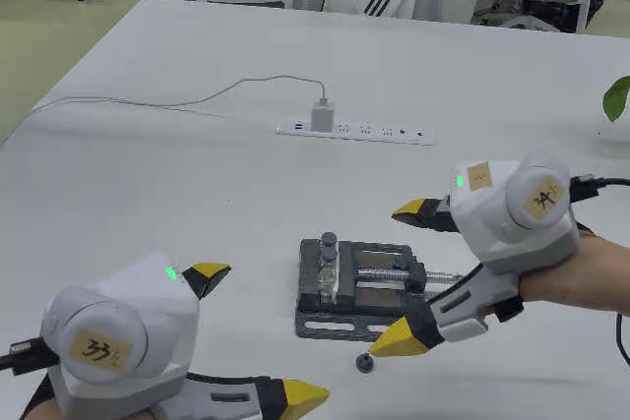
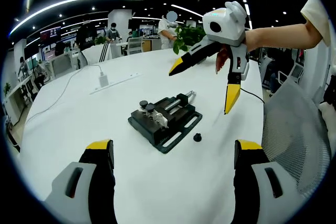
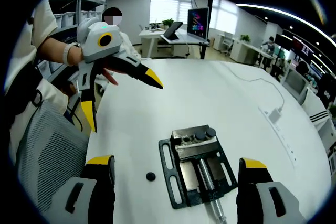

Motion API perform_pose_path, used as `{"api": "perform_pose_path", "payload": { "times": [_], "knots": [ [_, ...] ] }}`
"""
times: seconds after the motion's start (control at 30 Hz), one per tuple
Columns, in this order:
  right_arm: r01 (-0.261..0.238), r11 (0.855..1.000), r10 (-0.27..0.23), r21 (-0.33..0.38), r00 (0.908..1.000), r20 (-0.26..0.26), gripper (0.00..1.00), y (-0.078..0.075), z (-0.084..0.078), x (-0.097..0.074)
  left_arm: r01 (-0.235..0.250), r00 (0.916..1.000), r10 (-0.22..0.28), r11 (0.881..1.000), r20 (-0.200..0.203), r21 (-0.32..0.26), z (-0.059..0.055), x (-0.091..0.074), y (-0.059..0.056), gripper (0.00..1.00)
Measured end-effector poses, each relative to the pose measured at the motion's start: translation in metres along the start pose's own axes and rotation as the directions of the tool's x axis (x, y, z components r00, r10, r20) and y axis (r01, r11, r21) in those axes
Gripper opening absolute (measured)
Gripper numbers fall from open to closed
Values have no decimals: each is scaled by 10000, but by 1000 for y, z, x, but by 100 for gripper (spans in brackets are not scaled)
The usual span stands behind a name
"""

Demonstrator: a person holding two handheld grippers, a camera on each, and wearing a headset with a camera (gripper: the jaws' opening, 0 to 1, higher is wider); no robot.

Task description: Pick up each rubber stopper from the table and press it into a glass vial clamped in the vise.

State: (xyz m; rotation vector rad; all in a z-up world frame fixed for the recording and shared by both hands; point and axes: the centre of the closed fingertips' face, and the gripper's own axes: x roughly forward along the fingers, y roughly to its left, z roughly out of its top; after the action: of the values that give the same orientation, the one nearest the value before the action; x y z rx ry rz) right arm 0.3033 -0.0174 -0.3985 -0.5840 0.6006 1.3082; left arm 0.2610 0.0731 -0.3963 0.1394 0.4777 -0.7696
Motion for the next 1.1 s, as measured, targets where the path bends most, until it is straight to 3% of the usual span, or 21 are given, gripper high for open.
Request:
{"api": "perform_pose_path", "payload": {
  "times": [0.3,0.77,1.0,1.1],
  "knots": [
    [514,9956,-539,781,9981,299,97,11,-29,-23,247,9994,-242,9994,-230,226,-3,4,-5,94],
    [1163,9777,-1284,1747,9899,597,96,23,-55,-45,1020,9920,-932,9892,-855,1051,-1,14,-13,89],
    [1456,9642,-1656,2215,9834,747,95,27,-62,-52,1646,9804,-1437,9733,-1347,1598,-2,20,-17,84],
    [1362,9625,-1566,2346,9851,705,91,32,-67,-54,2027,9702,-1706,9606,-1719,1904,-4,23,-19,82]
  ]
}}
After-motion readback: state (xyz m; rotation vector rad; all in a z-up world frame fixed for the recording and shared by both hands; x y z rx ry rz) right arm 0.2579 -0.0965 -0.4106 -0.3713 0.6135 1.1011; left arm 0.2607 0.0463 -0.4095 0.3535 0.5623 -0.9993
